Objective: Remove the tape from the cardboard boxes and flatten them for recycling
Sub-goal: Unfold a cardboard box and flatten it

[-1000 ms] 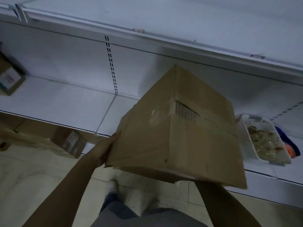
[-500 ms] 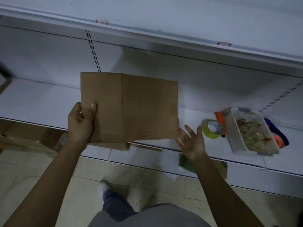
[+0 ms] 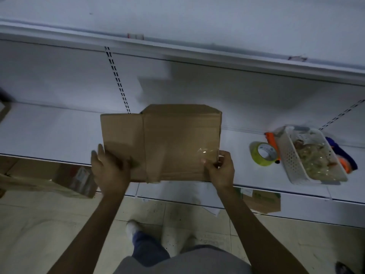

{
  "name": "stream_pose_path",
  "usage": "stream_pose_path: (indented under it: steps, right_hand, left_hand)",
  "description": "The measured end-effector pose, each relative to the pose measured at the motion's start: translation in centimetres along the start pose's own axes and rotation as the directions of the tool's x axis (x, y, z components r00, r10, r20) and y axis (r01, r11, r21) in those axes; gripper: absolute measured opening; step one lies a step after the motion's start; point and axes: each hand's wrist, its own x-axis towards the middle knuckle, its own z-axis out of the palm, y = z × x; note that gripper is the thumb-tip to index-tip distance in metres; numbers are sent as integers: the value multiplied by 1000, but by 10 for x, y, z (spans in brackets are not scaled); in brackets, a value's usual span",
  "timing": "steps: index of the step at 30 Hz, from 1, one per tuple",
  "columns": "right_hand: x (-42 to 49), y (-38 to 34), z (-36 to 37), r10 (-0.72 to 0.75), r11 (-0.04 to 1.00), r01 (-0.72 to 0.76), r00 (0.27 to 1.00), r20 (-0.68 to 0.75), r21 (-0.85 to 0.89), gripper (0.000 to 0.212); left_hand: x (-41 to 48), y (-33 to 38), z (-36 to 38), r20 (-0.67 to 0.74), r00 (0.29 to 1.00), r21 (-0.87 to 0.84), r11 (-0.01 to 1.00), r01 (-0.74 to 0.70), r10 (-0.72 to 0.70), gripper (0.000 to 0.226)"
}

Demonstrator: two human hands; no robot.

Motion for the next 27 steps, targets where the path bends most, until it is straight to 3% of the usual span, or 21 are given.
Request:
stream_pose_path:
  steps: [3,4,8,11,13,16,18,22,25,27]
  right_hand:
    - [-16,14,8,-32,999,32,998,-52,4,44]
    - [-20,17,10,-34,999,34,997,-63,7,45]
    - [-9,12,14,30,1000,-29,998,-51,11,71]
    - [18,0,16,124,988,-132,988,93,82,94]
    - [31,-6,21,85,995,-93,985,150,47,82]
    - [38,-8,27,-43,993,53,994,98,-106,43]
    - [40,-8,26,-118,968,129,991,65,-215,32]
    - [40,-28,17,-223,914,226,974,46,-338,27]
    - [28,-47,7,-359,861,347,933,40,-373,32]
    - [12,-62,0,-490,768,476,867,84,-429,38]
  left_hand:
    - [-14,8,18,53,961,135,952,-276,271,97]
    - [-12,12,23,63,951,133,942,-309,303,97]
    - [20,20,34,243,943,-6,972,-233,227,88]
    - [21,12,46,401,889,-154,973,-171,220,79]
    - [7,6,55,470,877,-184,983,-15,101,85]
    - [-15,-4,64,558,829,-222,967,129,18,92]
    - [-18,-7,63,553,833,-272,952,139,36,94]
    - [23,2,50,324,945,-277,951,136,-40,105]
    - [63,27,32,346,938,-320,939,127,-9,126]
    - [66,42,21,352,935,-393,913,113,35,135]
